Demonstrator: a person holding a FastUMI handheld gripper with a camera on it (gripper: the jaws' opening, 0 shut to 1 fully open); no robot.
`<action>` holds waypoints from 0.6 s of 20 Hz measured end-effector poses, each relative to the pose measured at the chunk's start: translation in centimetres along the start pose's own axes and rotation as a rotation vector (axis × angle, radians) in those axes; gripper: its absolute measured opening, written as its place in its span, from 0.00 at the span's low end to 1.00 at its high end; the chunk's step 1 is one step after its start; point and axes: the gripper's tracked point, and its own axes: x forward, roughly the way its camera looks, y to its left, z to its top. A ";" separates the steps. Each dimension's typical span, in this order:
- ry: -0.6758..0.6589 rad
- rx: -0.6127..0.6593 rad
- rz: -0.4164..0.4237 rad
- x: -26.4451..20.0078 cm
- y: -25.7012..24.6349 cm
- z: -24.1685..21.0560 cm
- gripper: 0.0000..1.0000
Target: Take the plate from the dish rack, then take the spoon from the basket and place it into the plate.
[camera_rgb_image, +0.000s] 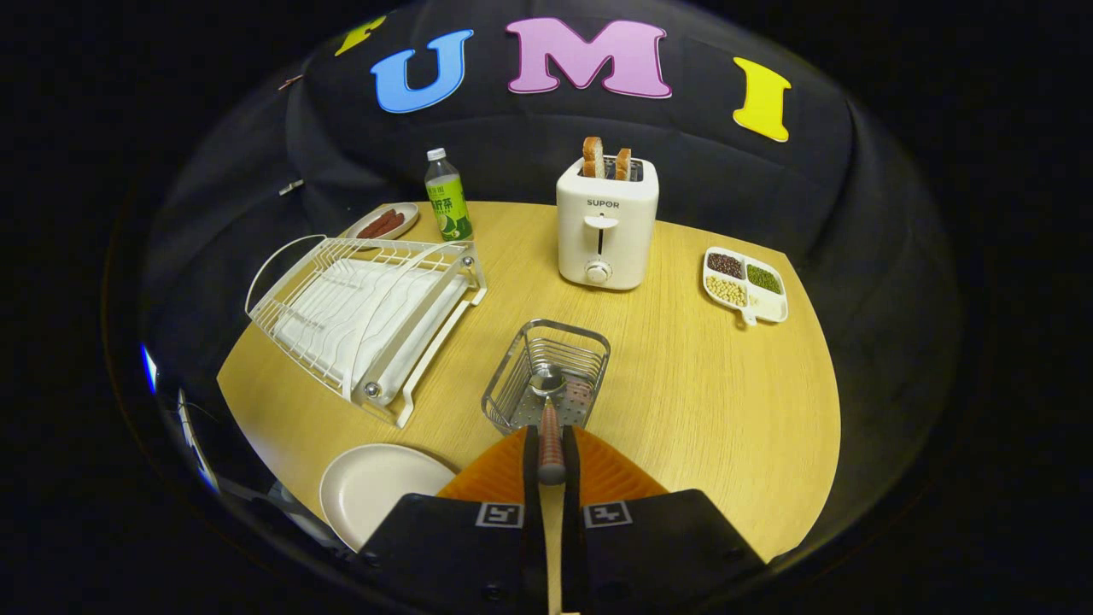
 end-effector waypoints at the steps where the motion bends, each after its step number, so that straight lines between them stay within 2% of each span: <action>1: -0.012 -0.005 -0.002 -0.1 0.0 0.3 0.10; 6: -0.051 0.001 -0.017 -1.9 0.3 1.8 0.10; 12: -0.145 0.010 -0.055 -6.7 0.8 4.8 0.10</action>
